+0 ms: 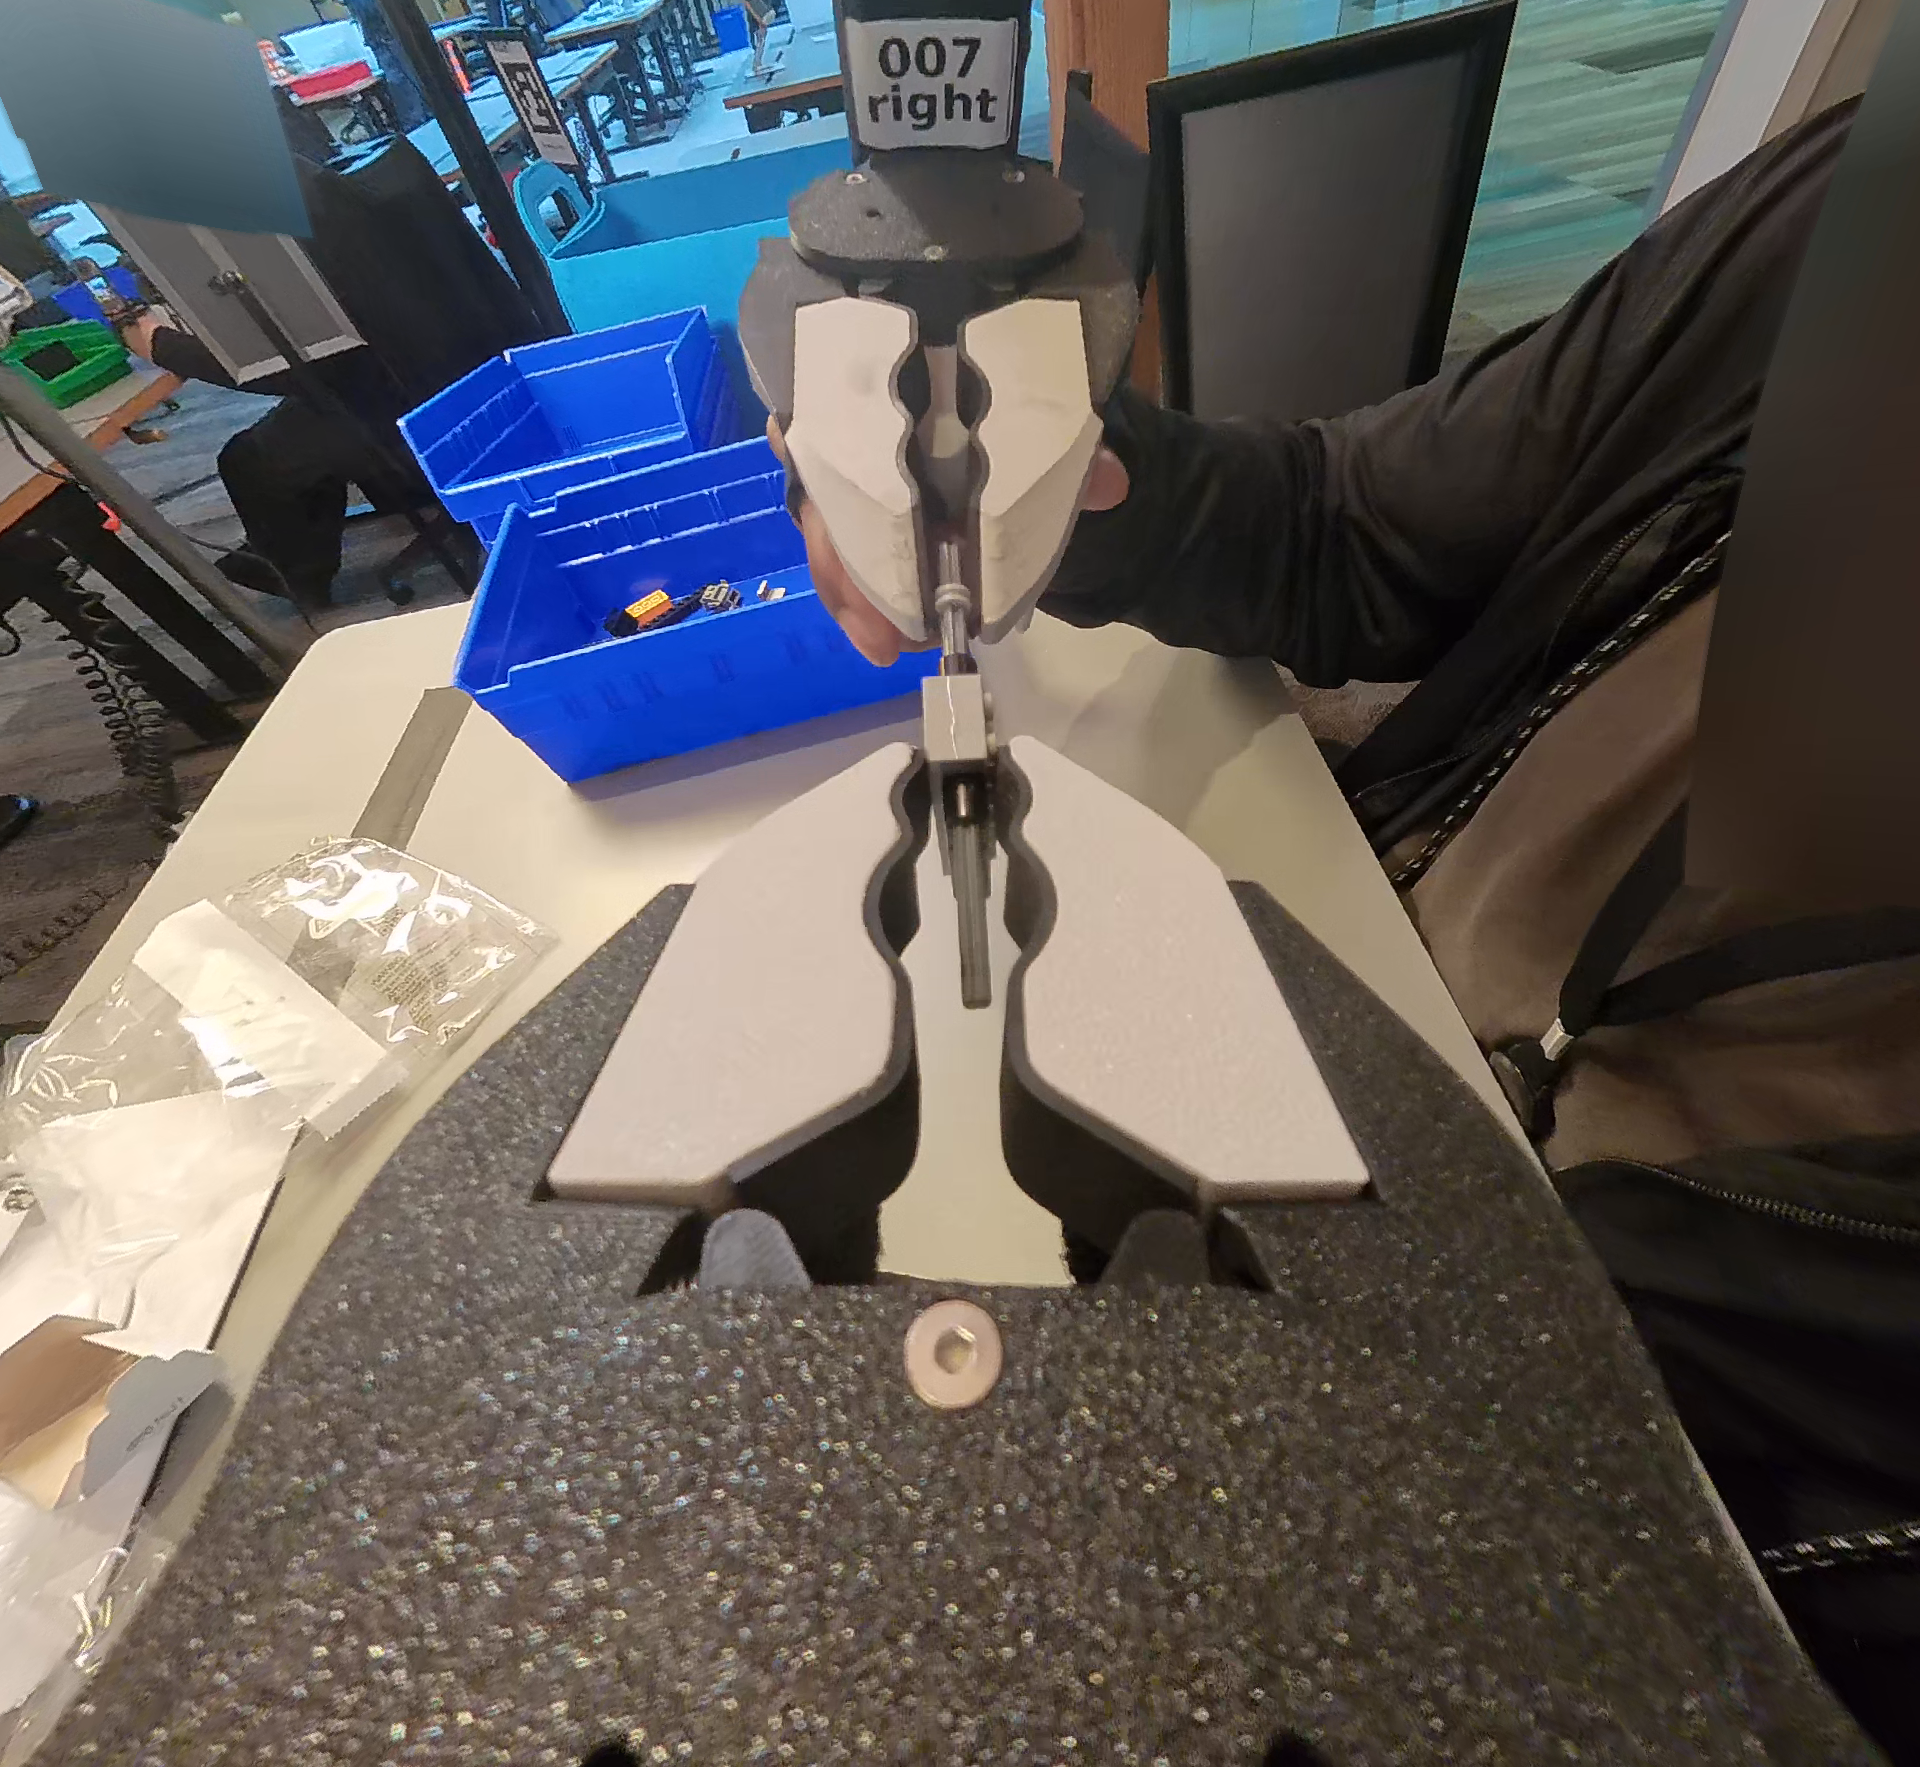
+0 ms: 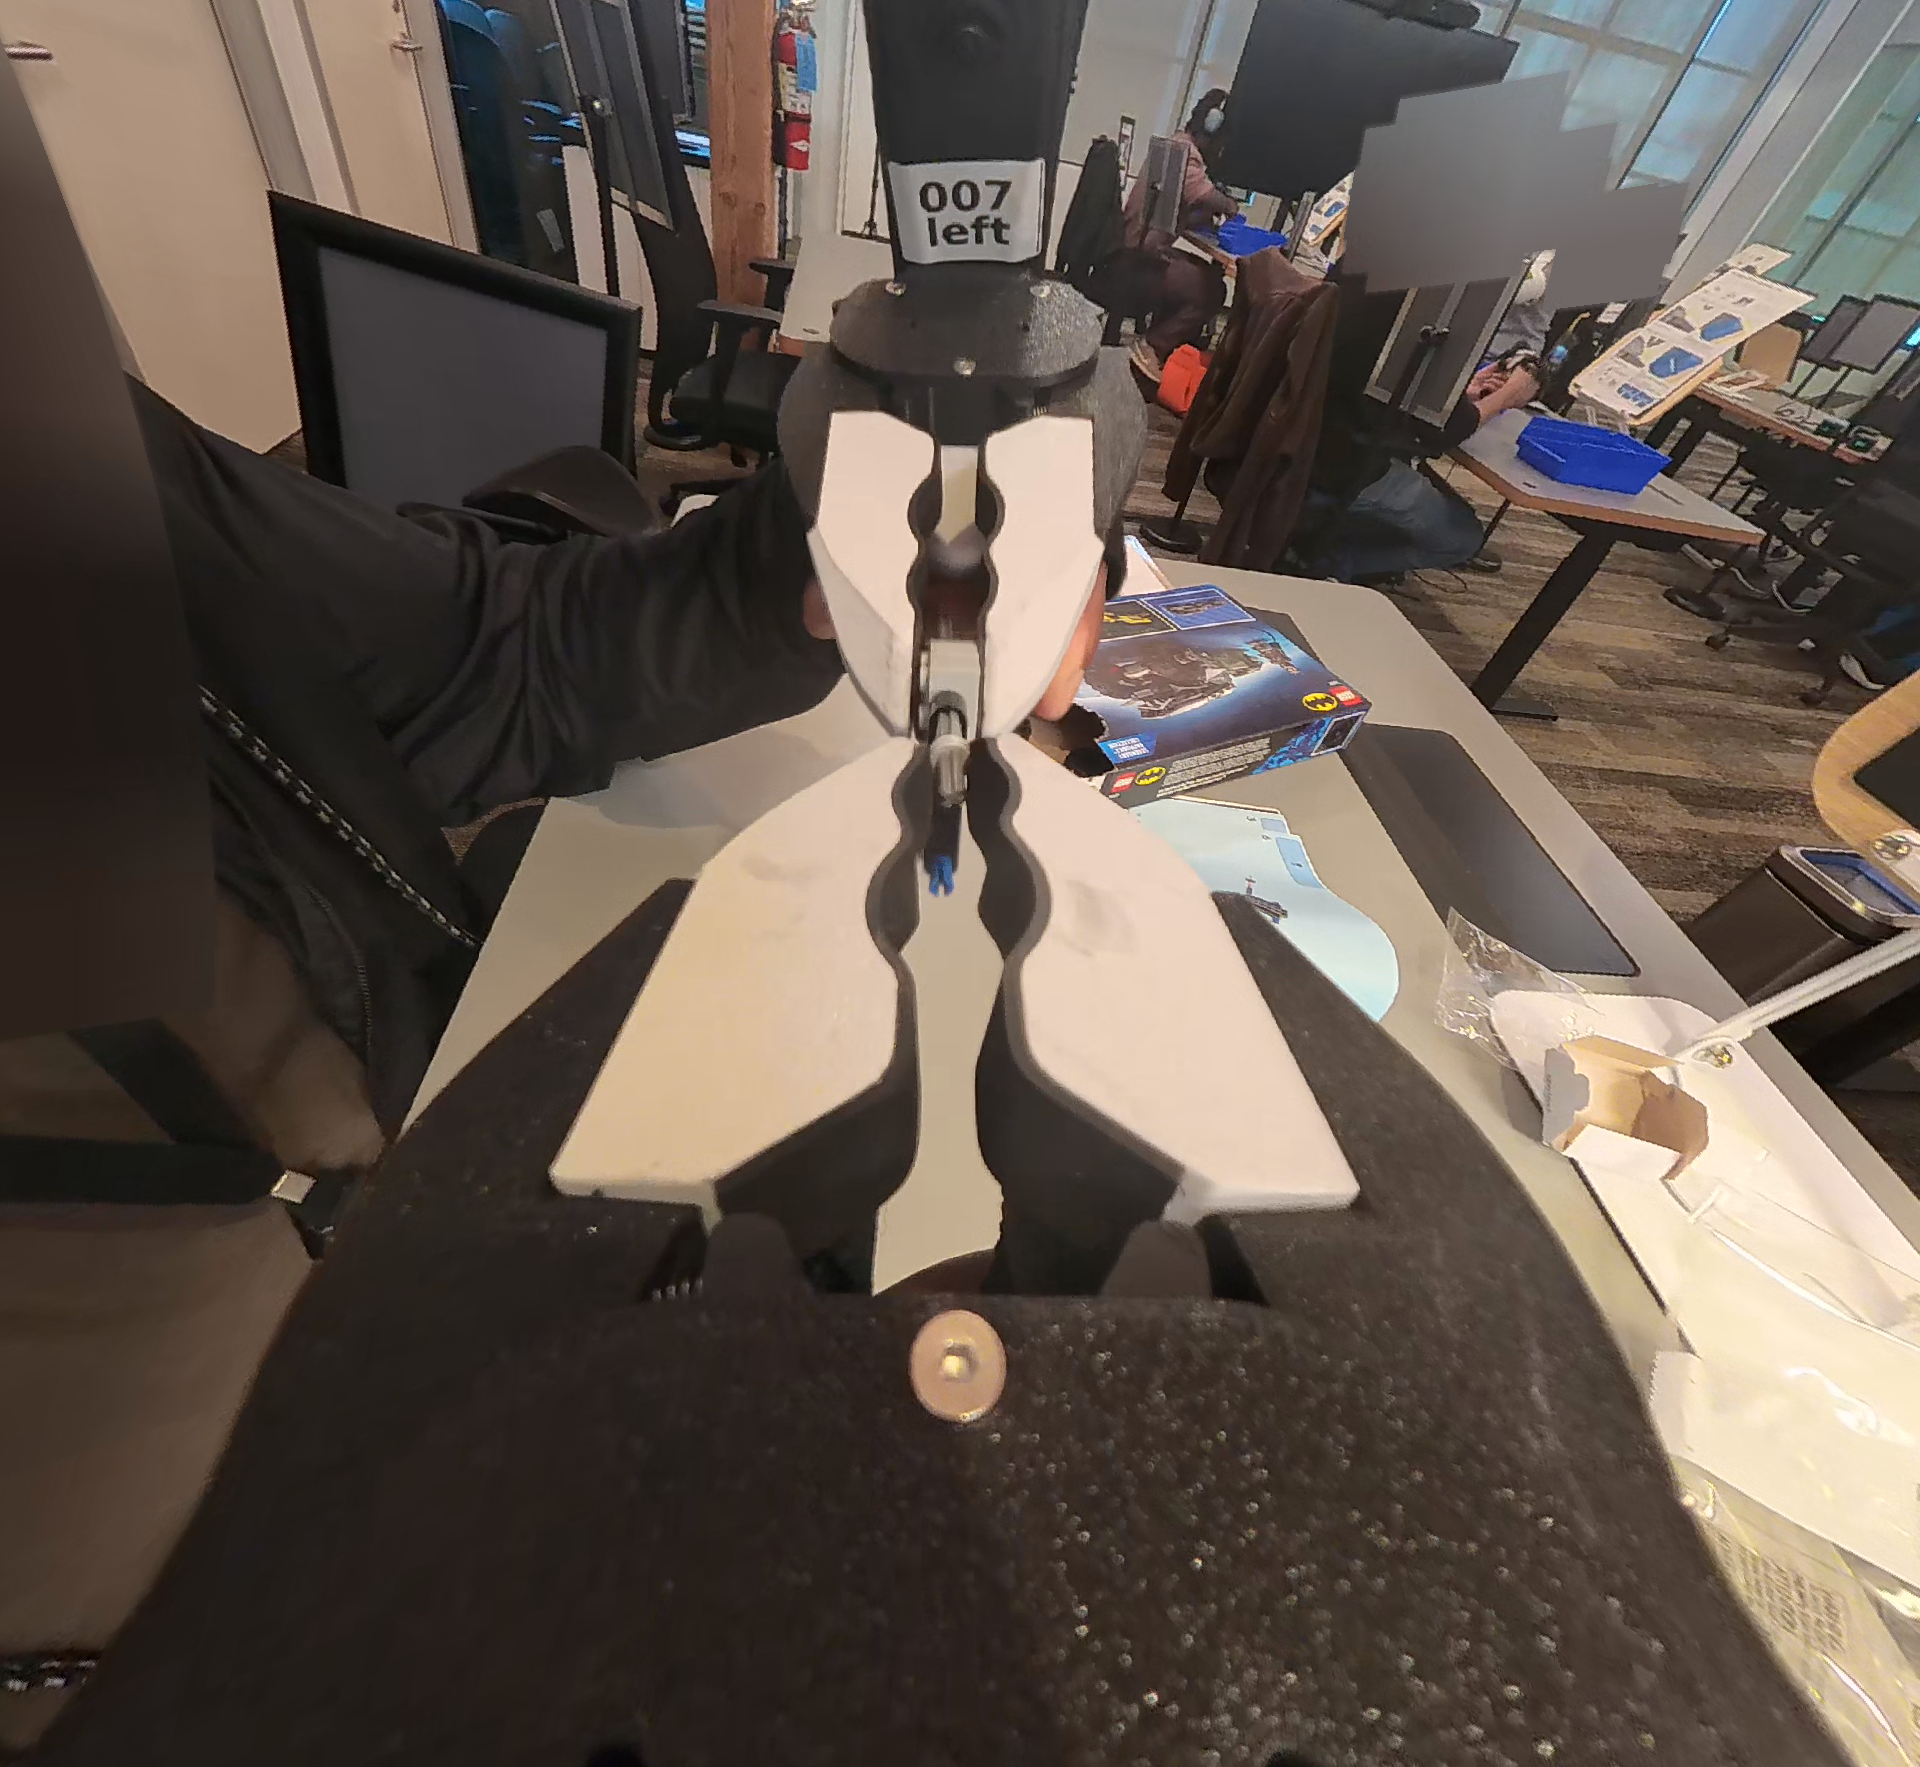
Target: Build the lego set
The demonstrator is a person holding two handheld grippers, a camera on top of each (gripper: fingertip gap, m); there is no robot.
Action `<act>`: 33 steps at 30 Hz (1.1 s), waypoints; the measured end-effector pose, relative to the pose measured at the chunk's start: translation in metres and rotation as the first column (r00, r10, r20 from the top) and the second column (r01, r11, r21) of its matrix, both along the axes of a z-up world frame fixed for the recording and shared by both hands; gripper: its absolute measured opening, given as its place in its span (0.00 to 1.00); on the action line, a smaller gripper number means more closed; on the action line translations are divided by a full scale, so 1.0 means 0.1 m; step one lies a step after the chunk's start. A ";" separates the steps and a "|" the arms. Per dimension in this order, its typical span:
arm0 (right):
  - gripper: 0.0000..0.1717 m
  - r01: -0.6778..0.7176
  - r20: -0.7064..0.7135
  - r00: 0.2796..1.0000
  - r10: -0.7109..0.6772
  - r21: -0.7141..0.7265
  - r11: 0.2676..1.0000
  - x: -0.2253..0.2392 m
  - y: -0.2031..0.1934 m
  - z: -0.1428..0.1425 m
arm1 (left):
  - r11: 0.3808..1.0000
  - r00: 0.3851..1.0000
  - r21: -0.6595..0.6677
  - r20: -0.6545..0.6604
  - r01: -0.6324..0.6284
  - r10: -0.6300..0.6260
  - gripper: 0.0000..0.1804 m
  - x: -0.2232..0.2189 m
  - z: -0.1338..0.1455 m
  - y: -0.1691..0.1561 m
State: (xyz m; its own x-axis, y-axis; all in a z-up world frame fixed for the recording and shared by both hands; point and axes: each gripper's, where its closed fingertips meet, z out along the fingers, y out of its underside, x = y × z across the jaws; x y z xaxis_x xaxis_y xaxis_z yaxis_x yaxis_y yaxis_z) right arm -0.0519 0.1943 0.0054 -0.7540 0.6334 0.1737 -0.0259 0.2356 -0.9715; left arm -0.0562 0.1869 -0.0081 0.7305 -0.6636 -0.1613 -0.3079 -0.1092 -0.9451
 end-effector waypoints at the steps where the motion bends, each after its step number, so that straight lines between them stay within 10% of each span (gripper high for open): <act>1: 0.04 -0.002 0.000 1.000 0.002 0.001 1.000 0.00 -0.01 0.00 | 1.000 1.000 -0.003 -0.006 0.000 0.000 0.06 0.01 -0.01 0.01; 33: 0.04 0.030 0.044 0.999 -0.033 0.057 0.998 -0.06 0.01 -0.15 | 0.997 0.990 -0.030 -0.121 -0.072 0.067 0.06 -0.01 -0.16 0.09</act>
State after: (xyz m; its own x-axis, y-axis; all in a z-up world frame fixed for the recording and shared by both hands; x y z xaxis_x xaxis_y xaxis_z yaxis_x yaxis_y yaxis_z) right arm -0.0577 0.1950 -0.0099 -0.7418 0.6469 0.1766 0.0254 0.2903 -0.9566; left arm -0.0572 0.1960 -0.0238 0.7519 -0.6185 -0.2284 -0.4093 -0.1663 -0.8971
